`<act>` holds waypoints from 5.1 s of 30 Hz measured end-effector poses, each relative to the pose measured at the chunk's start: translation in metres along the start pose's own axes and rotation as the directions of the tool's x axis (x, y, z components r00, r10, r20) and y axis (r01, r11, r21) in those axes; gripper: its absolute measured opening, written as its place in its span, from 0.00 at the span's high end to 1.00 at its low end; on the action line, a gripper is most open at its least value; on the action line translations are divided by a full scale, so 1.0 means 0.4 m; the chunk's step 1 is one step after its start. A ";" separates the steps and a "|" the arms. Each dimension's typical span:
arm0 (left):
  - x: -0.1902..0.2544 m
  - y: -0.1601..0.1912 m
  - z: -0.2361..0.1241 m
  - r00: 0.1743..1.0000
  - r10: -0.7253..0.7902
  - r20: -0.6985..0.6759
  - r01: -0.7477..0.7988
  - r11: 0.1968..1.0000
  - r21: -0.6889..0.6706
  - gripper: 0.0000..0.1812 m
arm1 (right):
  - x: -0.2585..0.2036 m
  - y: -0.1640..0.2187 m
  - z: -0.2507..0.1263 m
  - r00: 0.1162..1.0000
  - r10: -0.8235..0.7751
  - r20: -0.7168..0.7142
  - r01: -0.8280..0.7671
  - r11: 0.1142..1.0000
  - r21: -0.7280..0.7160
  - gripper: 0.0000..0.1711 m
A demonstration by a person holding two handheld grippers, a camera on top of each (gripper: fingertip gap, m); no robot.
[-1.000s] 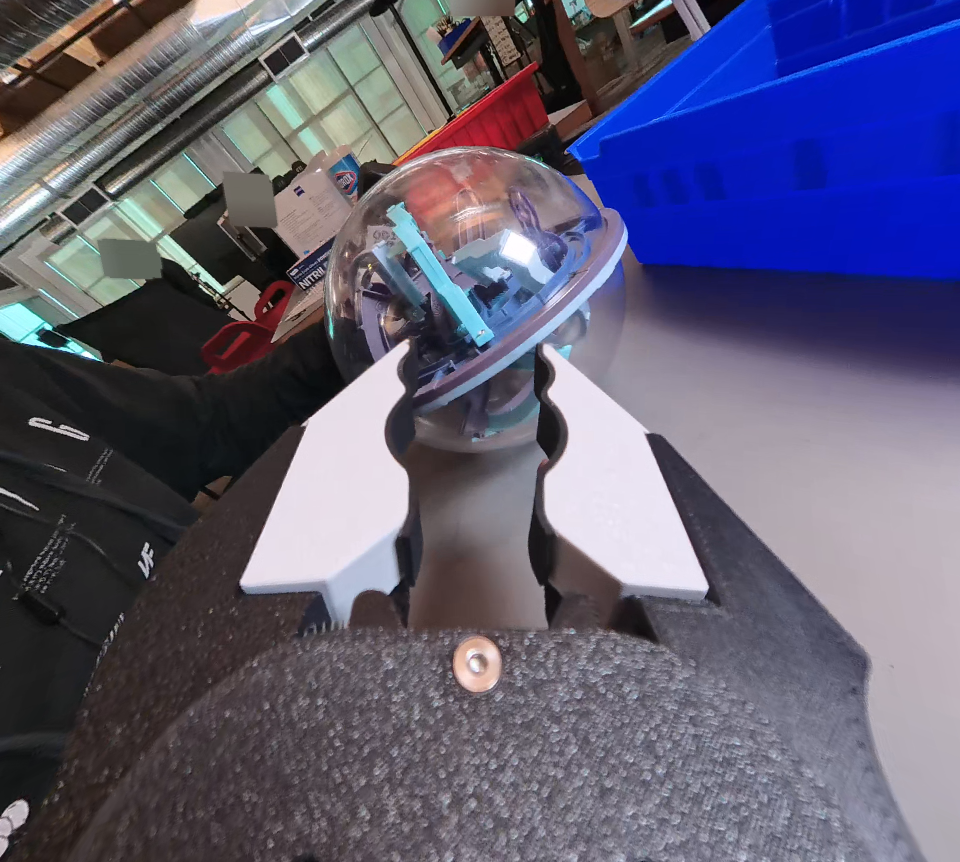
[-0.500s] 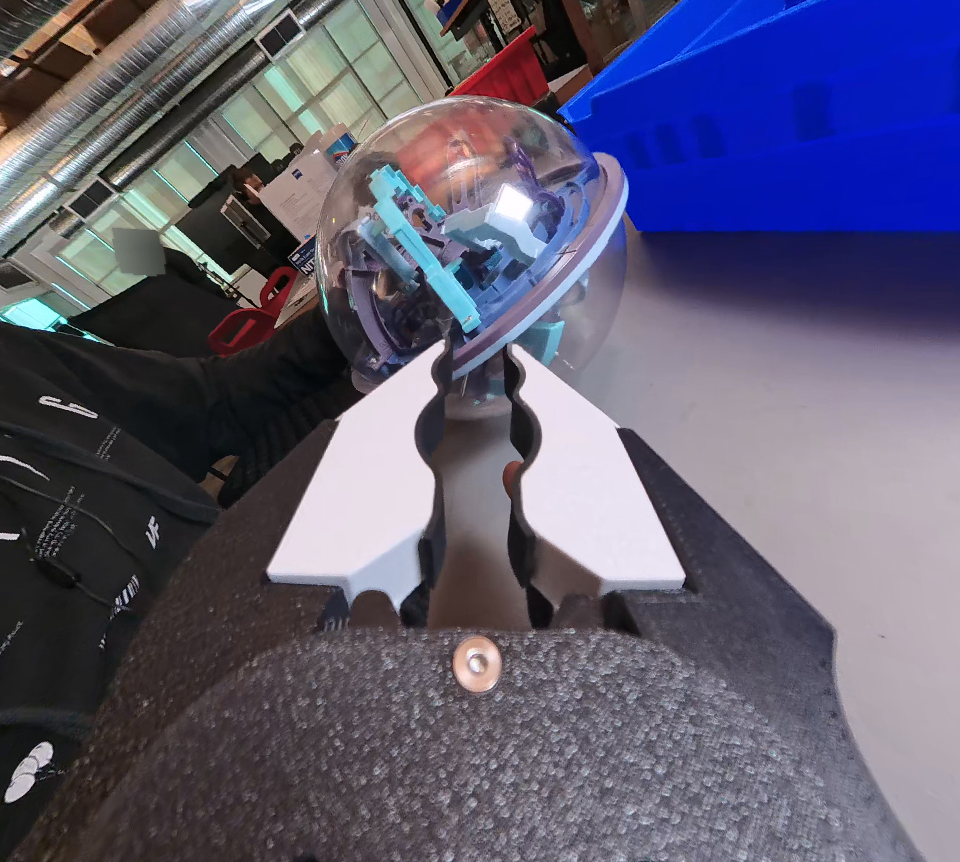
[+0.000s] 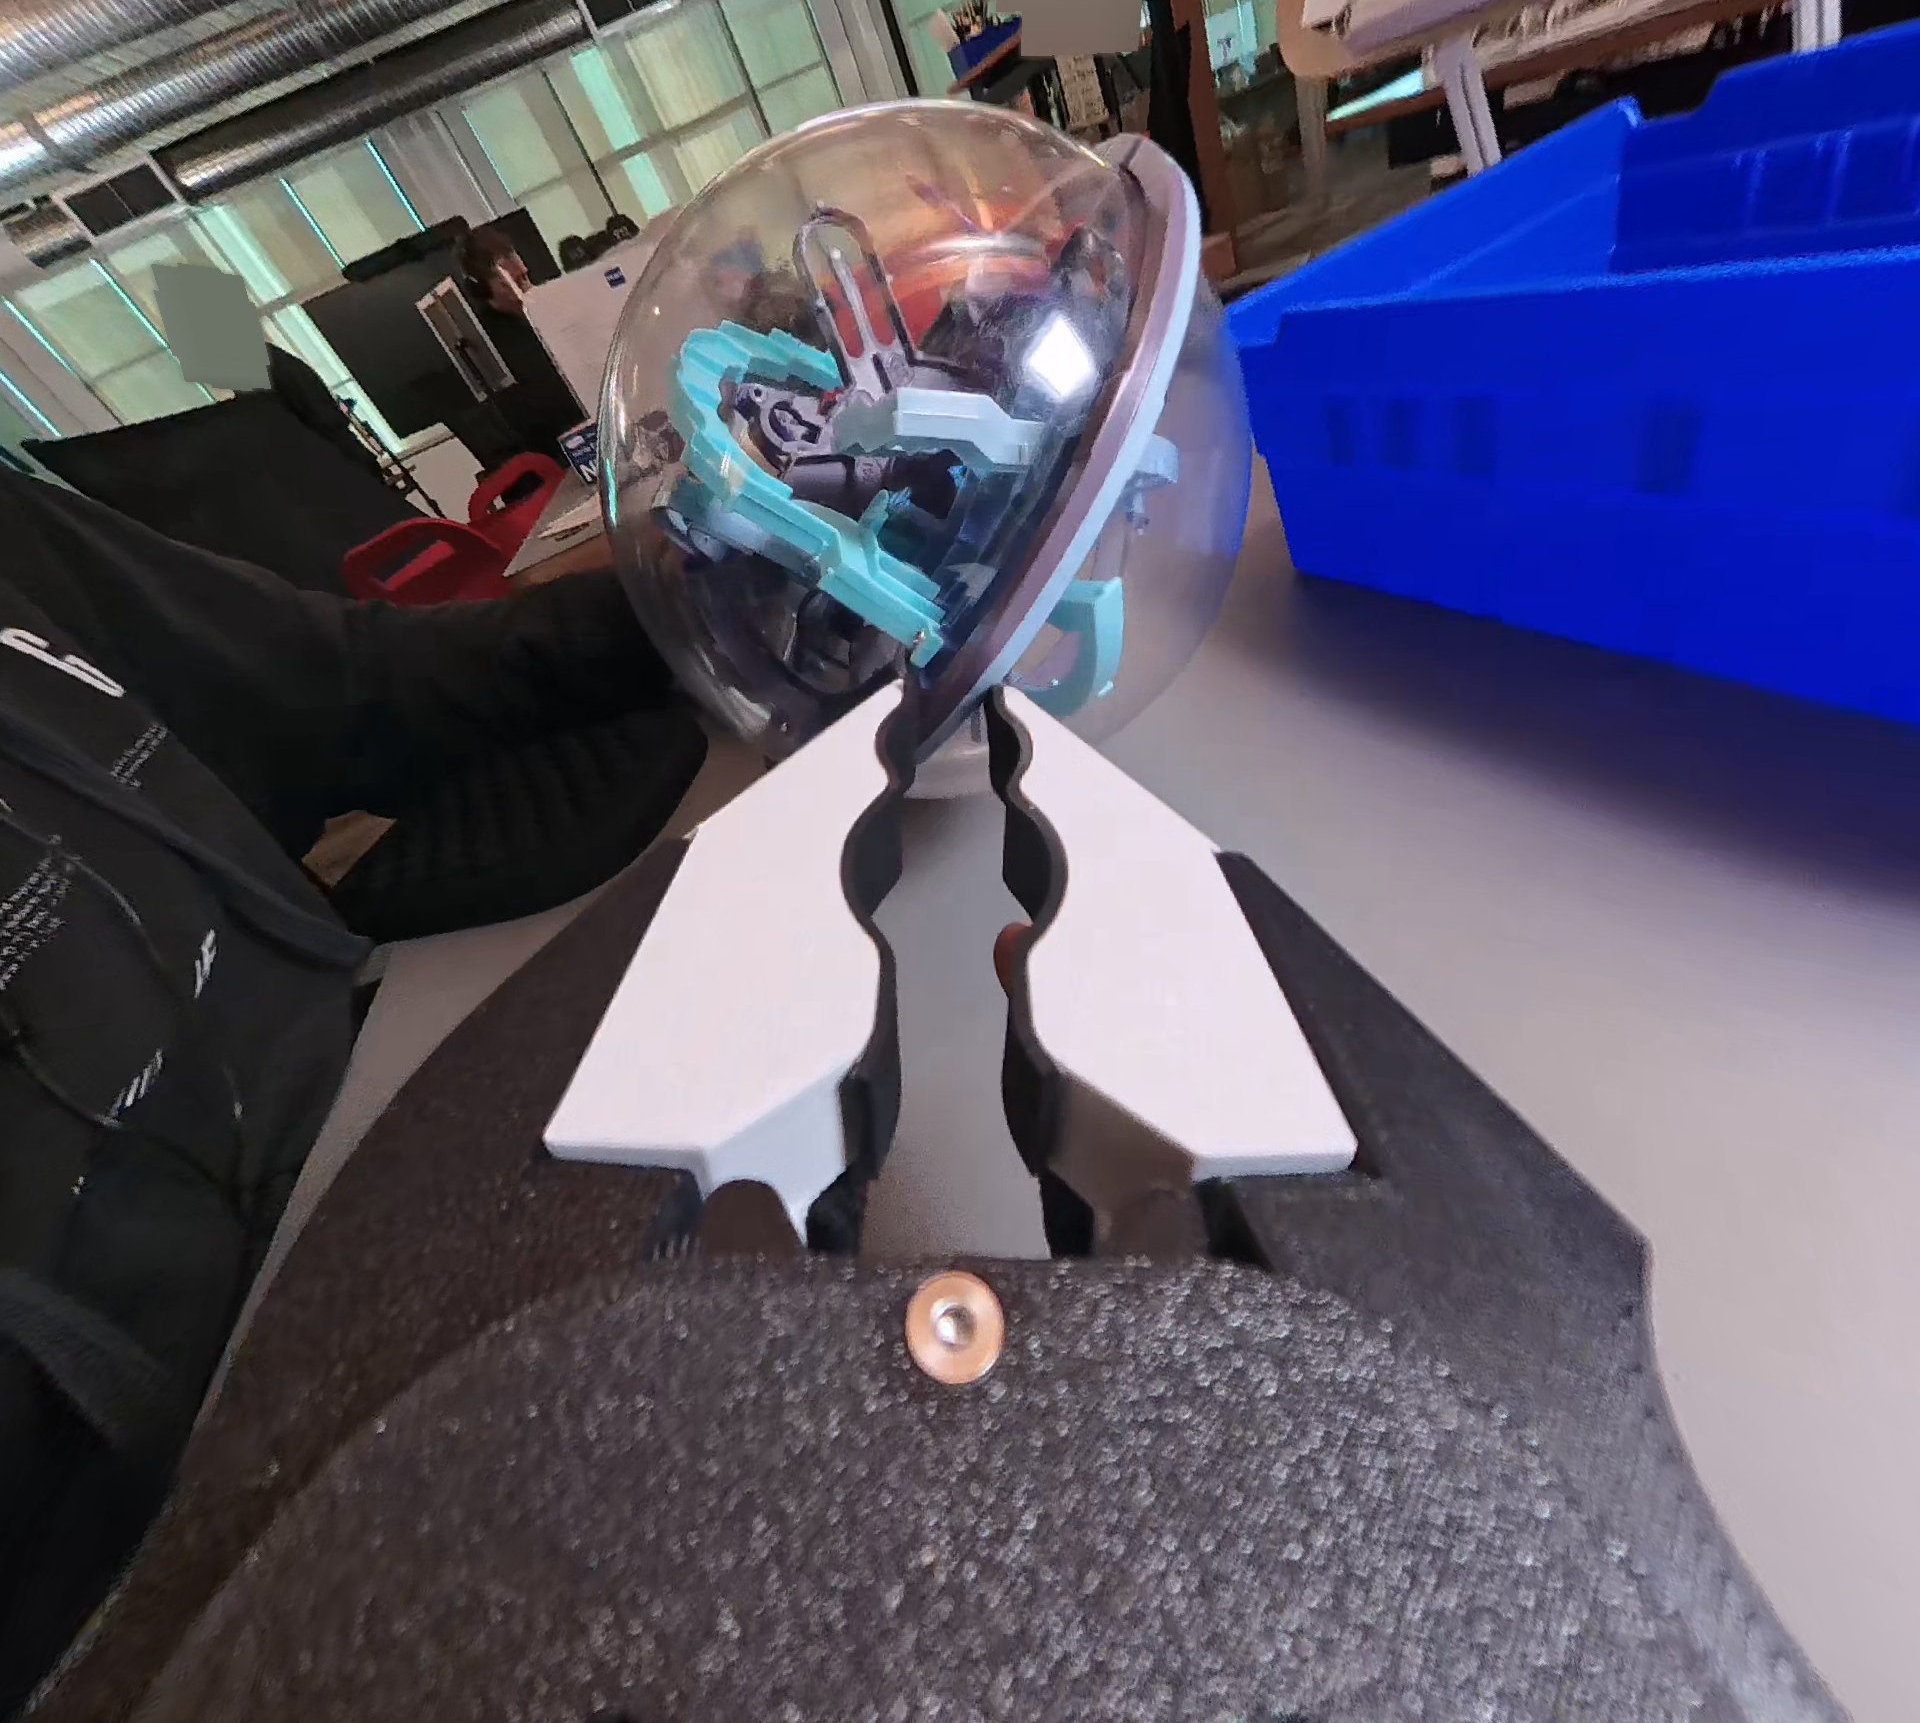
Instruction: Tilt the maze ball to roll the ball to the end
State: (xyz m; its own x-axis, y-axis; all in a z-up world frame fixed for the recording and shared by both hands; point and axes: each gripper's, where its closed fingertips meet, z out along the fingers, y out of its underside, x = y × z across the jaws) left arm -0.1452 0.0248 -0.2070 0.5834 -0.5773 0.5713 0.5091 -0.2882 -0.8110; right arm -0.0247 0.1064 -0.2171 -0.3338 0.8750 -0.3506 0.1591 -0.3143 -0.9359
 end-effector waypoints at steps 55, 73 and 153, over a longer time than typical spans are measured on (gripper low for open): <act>0.537 -0.488 -0.002 0.681 0.732 0.023 -0.688 0.629 0.361 0.96 | -0.259 -0.581 0.032 0.845 -0.521 -0.124 0.518 0.738 0.433 1.00; 0.377 -0.490 -0.001 0.909 0.415 0.037 -0.401 0.848 0.346 0.97 | -0.170 -0.538 0.051 0.927 -0.364 -0.094 0.372 0.853 0.366 1.00; 0.005 0.007 0.046 0.952 0.304 -0.039 -0.303 0.913 -0.274 0.37 | -0.049 0.054 0.051 0.855 -0.470 -0.221 0.425 0.878 -0.222 0.28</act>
State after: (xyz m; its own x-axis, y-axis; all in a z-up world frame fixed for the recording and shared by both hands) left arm -0.1310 0.0370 -0.2058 0.6854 -0.6670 0.2921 0.1141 -0.2978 -0.9478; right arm -0.0337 0.0750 -0.2310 -0.1550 0.9768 0.1476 0.2038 0.1779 -0.9627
